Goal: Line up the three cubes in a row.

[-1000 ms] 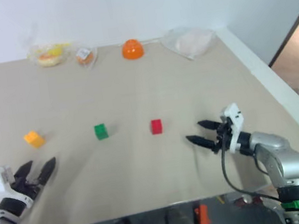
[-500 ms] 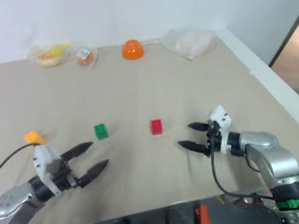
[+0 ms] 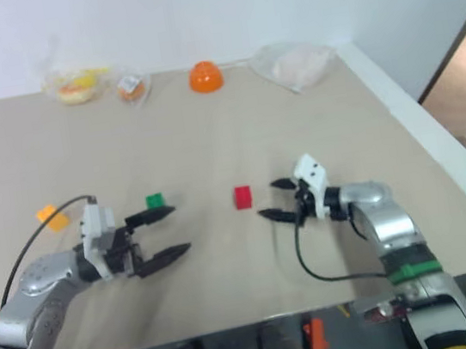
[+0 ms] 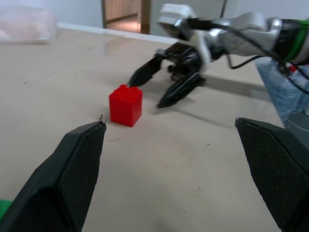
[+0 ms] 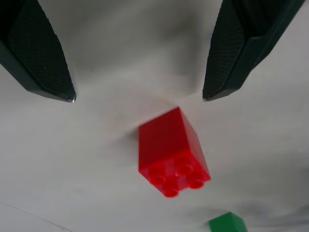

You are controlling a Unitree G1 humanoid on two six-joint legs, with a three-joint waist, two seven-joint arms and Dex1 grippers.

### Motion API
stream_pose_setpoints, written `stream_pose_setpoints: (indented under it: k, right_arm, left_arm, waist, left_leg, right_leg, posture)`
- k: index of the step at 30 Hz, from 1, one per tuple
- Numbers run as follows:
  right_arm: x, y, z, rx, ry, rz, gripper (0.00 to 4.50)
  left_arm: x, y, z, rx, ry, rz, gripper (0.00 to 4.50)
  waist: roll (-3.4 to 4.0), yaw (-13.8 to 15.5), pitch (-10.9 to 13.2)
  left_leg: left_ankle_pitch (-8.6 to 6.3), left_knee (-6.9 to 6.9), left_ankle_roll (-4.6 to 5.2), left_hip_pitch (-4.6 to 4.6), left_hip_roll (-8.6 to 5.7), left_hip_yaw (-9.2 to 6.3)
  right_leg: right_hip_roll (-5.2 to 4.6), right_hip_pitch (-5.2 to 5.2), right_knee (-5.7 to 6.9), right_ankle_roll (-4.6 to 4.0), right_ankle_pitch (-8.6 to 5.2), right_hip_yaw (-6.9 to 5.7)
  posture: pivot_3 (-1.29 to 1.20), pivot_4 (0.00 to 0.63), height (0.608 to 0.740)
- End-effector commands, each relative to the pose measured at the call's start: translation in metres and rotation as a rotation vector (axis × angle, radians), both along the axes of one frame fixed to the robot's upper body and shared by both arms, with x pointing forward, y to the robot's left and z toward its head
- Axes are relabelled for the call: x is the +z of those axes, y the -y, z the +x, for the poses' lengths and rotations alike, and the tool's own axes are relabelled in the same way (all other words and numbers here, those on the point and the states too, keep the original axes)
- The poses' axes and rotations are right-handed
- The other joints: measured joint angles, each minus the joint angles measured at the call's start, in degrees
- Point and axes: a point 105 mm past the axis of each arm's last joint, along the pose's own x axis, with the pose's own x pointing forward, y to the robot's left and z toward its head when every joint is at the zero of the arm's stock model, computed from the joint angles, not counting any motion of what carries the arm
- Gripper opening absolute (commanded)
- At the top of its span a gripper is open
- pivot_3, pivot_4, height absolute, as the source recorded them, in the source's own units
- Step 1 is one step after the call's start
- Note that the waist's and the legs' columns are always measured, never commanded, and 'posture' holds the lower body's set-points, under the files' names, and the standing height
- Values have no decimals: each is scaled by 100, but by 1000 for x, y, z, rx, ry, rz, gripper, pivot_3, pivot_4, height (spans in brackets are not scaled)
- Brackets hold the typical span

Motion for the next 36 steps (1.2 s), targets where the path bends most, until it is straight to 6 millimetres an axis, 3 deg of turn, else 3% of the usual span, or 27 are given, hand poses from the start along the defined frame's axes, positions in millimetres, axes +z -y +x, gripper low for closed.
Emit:
stream_pose_setpoints:
  k: [1, 13, 23, 29, 33, 36]
  right_arm:
    - [4, -6, 6, 49, 31, -8, 4358]
    - [7, -44, 11, 165, 36, 39, 4358]
    - [11, -46, -5, 226, 29, 90, 1240]
    - [17, -55, -17, 255, 49, 109, 1241]
    - [26, -69, -64, 492, 6, 115, 1241]
    - [23, -68, -74, 539, 3, 61, 1241]
  left_arm:
    - [8, -2, -2, -18, 35, -9, 4439]
    - [13, -7, -7, 45, 27, -15, 4439]
    - [9, -21, -10, 101, 1, 0, 4500]
    - [5, -33, -12, 79, -72, 19, 4500]
    - [7, -44, -6, 56, -89, 78, 4500]
    - [10, -52, -5, 56, -86, 87, 4500]
  waist:
    - [0, 2, 0]
    - [1, -2, 1]
    - [1, -3, 1]
    - [1, -4, 1]
    - [3, 0, 2]
    - [4, 3, 3]
  left_leg:
    - [0, 0, 0, 0, 0, -1]
    - [1, 6, 1, 9, -1, -2]
    - [2, 8, 0, 21, -1, -5]
    - [3, 9, -1, 22, -1, -4]
    - [3, 4, -1, 22, 1, -11]
    - [2, 4, -1, 22, 1, -11]
  right_leg:
    - [0, 1, 1, 1, -1, 0]
    - [1, 0, 35, -2, -9, 0]
    - [3, -1, 57, -25, -26, 0]
    - [3, -1, 59, -26, -27, 0]
    - [6, -4, 64, -38, -40, -5]
    - [5, -3, 64, -40, -43, -7]
  posture:
    - [0, 150, 740]
    - [0, 150, 740]
    - [0, 150, 740]
    - [0, 150, 740]
    - [0, 150, 740]
    - [0, 150, 740]
